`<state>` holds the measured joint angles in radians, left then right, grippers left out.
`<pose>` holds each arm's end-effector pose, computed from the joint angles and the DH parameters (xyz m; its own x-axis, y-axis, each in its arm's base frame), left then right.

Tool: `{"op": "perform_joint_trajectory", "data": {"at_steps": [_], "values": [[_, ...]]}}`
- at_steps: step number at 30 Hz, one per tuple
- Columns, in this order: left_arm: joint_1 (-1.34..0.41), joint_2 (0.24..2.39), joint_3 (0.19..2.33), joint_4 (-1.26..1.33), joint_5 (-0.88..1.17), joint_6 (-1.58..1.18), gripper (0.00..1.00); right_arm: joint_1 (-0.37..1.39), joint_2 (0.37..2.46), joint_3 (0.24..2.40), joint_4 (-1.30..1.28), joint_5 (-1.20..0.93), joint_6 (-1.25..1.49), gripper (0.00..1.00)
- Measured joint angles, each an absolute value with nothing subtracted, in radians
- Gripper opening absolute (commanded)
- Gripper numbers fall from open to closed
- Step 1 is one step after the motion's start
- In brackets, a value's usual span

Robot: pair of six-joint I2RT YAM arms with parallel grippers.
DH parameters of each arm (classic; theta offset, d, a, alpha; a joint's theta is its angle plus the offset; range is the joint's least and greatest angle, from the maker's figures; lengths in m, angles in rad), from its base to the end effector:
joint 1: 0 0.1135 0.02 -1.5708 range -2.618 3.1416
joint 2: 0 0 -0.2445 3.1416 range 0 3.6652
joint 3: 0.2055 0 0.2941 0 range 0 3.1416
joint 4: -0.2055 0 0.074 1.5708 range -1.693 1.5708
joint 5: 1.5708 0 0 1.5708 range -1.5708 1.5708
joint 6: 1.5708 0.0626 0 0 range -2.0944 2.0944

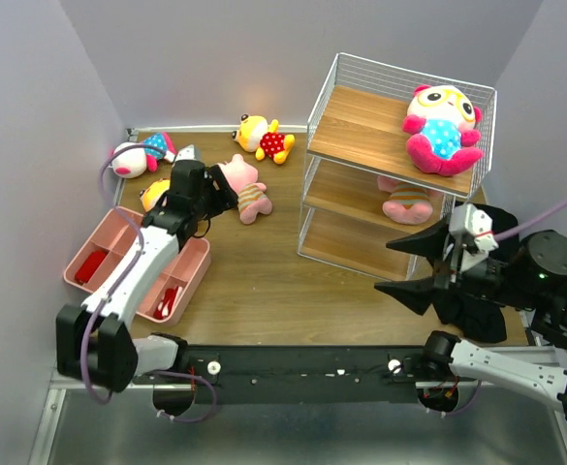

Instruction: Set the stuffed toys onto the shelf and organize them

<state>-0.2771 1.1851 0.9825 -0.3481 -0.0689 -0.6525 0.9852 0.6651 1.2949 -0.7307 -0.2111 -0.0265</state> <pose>0.3267 -0.0884 0.2695 -0.5314 -0.4786 -0.6990 -0.1336 0.8621 -0.4888 0.0772 0.1401 0.4688 -0.0310 -0.0936 -0.9951 -0.9312 0.3643 -0.0053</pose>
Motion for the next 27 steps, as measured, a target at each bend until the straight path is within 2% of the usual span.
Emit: {"op": "perform_joint_trajectory", "data": {"at_steps": [13,16,18,19,20,22,23,24,27], "values": [[-0.263,1.597,1.060,-0.216,-0.072,-0.637,0.79,0.985,0.542,1.213,-0.694,-0.215,-0.015,0.78],[-0.263,1.656,1.085,-0.194,-0.065,-0.625,0.73,0.985,0.518,1.204,-0.697,-0.214,-0.015,0.78],[-0.264,1.706,1.108,-0.160,-0.048,-0.619,0.65,0.985,0.505,1.201,-0.697,-0.214,-0.015,0.78],[-0.264,1.726,1.115,-0.141,-0.039,-0.619,0.56,0.985,0.500,1.199,-0.697,-0.214,-0.015,0.78],[-0.264,1.739,1.118,-0.130,-0.034,-0.617,0.36,0.985,0.494,1.196,-0.697,-0.213,-0.015,0.78],[-0.264,1.764,1.122,-0.113,-0.022,-0.617,0.21,0.985,0.488,1.192,-0.697,-0.213,-0.015,0.77],[-0.264,1.769,1.123,-0.107,-0.019,-0.622,0.04,0.985,0.488,1.188,-0.697,-0.213,-0.015,0.77],[-0.264,1.772,1.123,-0.102,-0.015,-0.619,0.00,0.985,0.488,1.186,-0.698,-0.212,-0.015,0.77],[-0.264,1.765,1.124,-0.102,-0.013,-0.614,0.00,0.985,0.488,1.179,-0.698,-0.200,-0.004,0.75]]}}
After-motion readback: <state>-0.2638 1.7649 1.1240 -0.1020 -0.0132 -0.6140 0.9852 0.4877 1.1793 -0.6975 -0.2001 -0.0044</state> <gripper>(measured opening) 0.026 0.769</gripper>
